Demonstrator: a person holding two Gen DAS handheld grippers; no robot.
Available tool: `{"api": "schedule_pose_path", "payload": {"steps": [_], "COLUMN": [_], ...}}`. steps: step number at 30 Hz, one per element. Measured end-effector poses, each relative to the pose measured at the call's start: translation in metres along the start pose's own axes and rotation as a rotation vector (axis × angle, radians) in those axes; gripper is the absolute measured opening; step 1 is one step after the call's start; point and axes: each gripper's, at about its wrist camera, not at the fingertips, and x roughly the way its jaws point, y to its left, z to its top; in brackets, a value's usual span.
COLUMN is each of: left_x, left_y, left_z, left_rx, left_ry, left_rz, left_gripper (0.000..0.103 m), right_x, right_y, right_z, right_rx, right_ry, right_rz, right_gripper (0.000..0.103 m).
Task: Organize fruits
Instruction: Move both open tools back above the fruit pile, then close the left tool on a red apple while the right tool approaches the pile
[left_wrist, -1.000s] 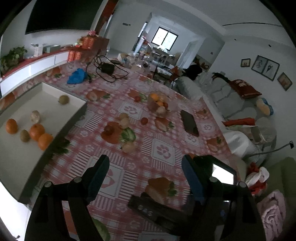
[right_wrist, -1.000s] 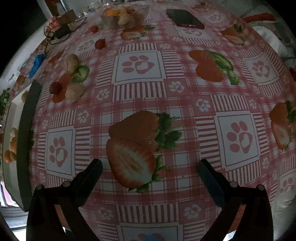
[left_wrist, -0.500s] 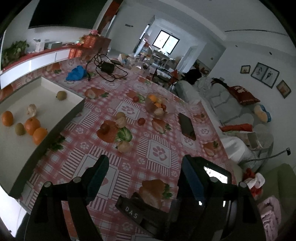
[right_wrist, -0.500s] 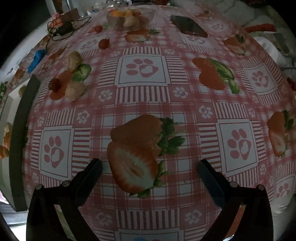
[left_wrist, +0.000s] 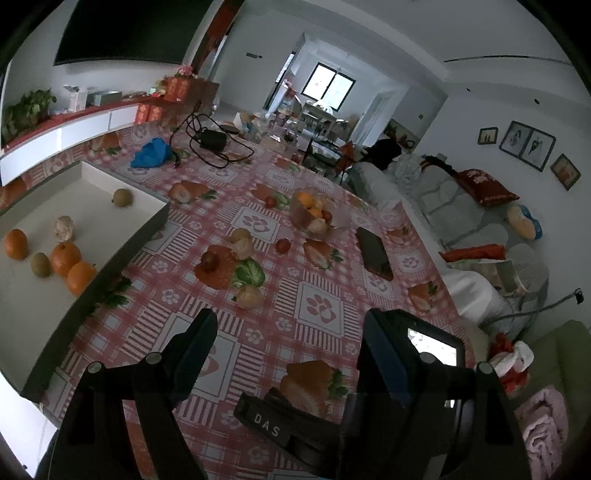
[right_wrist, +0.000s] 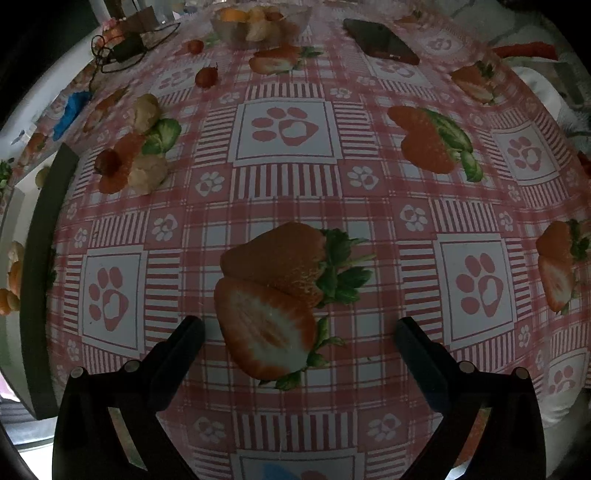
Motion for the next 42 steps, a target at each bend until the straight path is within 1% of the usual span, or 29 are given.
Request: {"api": "schedule_pose_path", "payload": {"steps": [3,5,7,11,13,15,16,17,19,20,22,23,25,27,29,30,33,35,38,40,42], "left_x": [0.000,0.000,-0.003,-0.009,-0.013,-0.013,-0.013,-0.011,-0.009,-0.008,-0.008,-0.007,-0.003,0.007,0.023,0.028,0.052,0.072,0.101,0.119,0.132], "left_y": [0.000,-0.001,-0.001,0.003,0.012,0.025,0.031,0.038,0.045,0.050,0.055,0.057,0.059,0.058,0.052,0.050,0.040,0.036,0.034,0.038,0.041], "left_z": [0.001,0.000,-0.002,-0.003,0.000,0.006,0.010,0.015,0.023,0.029,0.036,0.043,0.049,0.053,0.053,0.053,0.056,0.059,0.061,0.060,0.060], "left_rx": [-0.007,0.008,0.036,0.140,0.174,0.205,0.224,0.260,0.311,0.350,0.388,0.411,0.433,0.454,0.476,0.478,0.473,0.471,0.470,0.459,0.452], "left_ry": [0.004,-0.001,-0.011,-0.019,-0.003,0.035,0.057,0.086,0.117,0.134,0.143,0.156,0.189,0.231,0.272,0.278,0.296,0.307,0.333,0.356,0.380], "left_rz": [-0.003,0.004,0.013,0.047,0.052,0.074,0.092,0.125,0.177,0.202,0.214,0.215,0.206,0.201,0.193,0.187,0.168,0.168,0.174,0.188,0.199], "left_gripper": [0.085,0.085,0.086,0.086,0.086,0.086,0.086,0.086,0.086,0.086,0.086,0.086,0.086,0.086,0.086,0.086,0.086,0.086,0.085,0.079,0.069], "right_x": [0.001,-0.001,-0.003,-0.006,-0.007,-0.008,-0.009,-0.009,-0.011,-0.009,-0.008,-0.008,-0.014,-0.032,-0.053,-0.063,-0.078,-0.077,-0.060,-0.052,-0.043], "right_y": [0.000,0.001,0.002,0.002,0.002,0.001,0.001,0.000,0.001,0.000,-0.004,-0.009,-0.018,-0.027,-0.031,-0.032,-0.027,-0.024,-0.022,-0.024,-0.028], "right_z": [-0.005,-0.008,-0.014,-0.024,-0.027,-0.030,-0.030,-0.031,-0.034,-0.031,-0.025,-0.020,-0.012,0.000,0.012,0.020,0.039,0.043,0.041,0.035,0.032], "right_rx": [-0.002,-0.001,-0.009,-0.036,-0.053,-0.079,-0.093,-0.111,-0.133,-0.141,-0.147,-0.129,-0.095,-0.070,-0.062,-0.063,-0.075,-0.087,-0.094,-0.090,-0.095], "right_ry": [-0.002,-0.015,-0.066,-0.131,-0.141,-0.150,-0.156,-0.167,-0.176,-0.168,-0.130,-0.104,-0.092,-0.126,-0.174,-0.193,-0.224,-0.221,-0.193,-0.176,-0.160], "right_rz": [-0.001,-0.002,-0.001,0.006,0.012,0.021,0.026,0.033,0.042,0.045,0.047,0.036,0.044,0.104,0.145,0.164,0.178,0.169,0.180,0.193,0.203], "right_gripper": [0.103,0.103,0.103,0.103,0.103,0.103,0.103,0.103,0.103,0.103,0.103,0.103,0.103,0.103,0.103,0.103,0.103,0.103,0.103,0.103,0.103]}}
